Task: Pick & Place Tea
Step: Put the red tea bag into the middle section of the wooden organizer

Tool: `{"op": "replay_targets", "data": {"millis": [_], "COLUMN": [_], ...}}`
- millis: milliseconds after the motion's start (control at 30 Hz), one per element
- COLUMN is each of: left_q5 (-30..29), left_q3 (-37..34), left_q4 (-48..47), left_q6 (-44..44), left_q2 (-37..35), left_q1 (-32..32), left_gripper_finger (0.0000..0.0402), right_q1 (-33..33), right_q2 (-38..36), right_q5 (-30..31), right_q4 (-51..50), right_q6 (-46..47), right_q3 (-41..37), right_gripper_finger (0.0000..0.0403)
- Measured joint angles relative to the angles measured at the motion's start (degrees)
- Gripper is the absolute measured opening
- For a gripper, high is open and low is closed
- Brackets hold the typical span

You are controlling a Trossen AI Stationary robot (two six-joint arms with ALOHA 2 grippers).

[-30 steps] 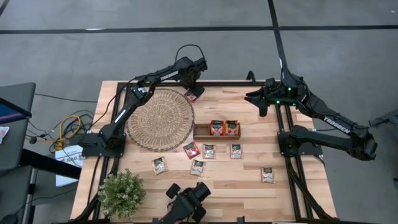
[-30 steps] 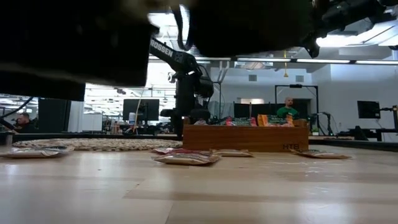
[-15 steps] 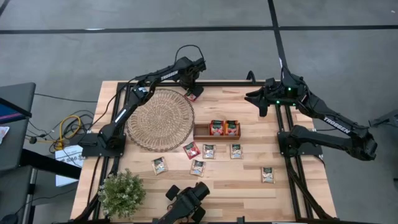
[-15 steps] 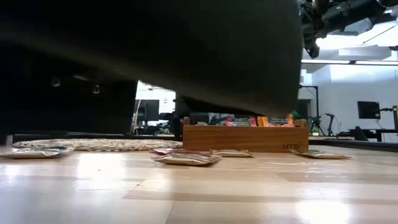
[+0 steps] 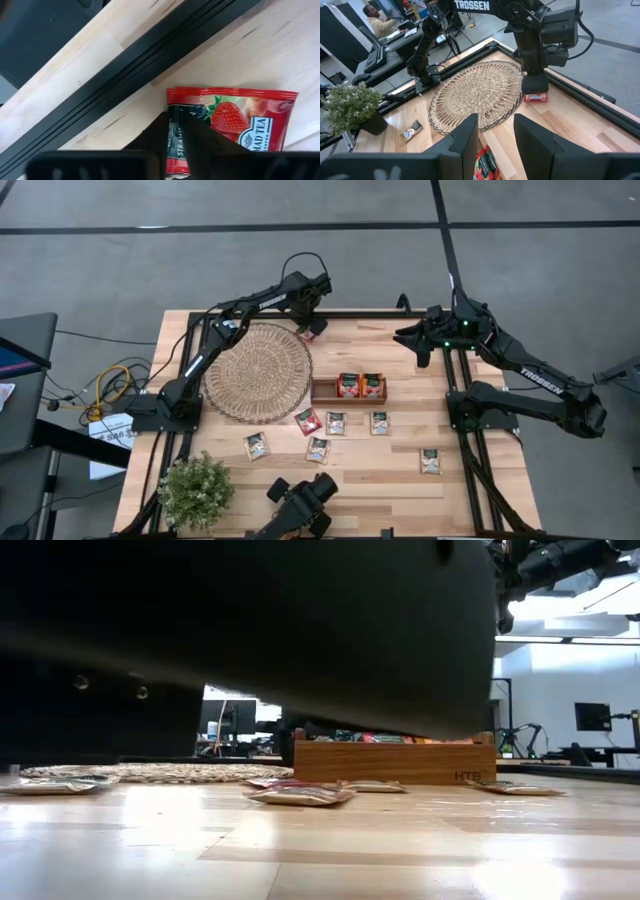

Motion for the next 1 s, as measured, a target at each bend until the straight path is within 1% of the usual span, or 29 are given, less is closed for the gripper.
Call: {"op": "replay_targets", "data": {"millis": [100, 167, 467, 767, 1000], "left_q5": [-0.2, -0.4, -1.9, -1.6, -0.6], "left_q3": [0.0, 0.0, -0.4, -0.3, -0.2], "left_q4": [0.5, 1.2, 2.2, 0.8, -0.8], "left_q6": [0.0, -0.3, -0.6, -0.6, 0.3], "left_q2": [0.0, 0.0, -1.0, -6.0, -9.4], "left_q1": [0.0, 0.0, -0.2, -0.5, -2.3], "left_gripper_finger": [0.0011, 0.0004, 0.0, 0.0, 0.0], "right_q1": [0.0, 0.0, 0.0, 0.0, 0.0], "right_q2": [0.0, 0.0, 0.0, 0.0, 0.0], "right_q5": [0.0, 0.0, 0.0, 0.0, 0.0], "right_q4": [0.0, 0.0, 0.0, 0.0, 0.0], "right_q6": [0.0, 0.0, 0.0, 0.0, 0.0], "right_q3": [0.0, 0.0, 0.0, 0.0, 0.0], "right_gripper_finger": [0.0118, 0.0118, 0.0118, 0.0118, 0.0118]}}
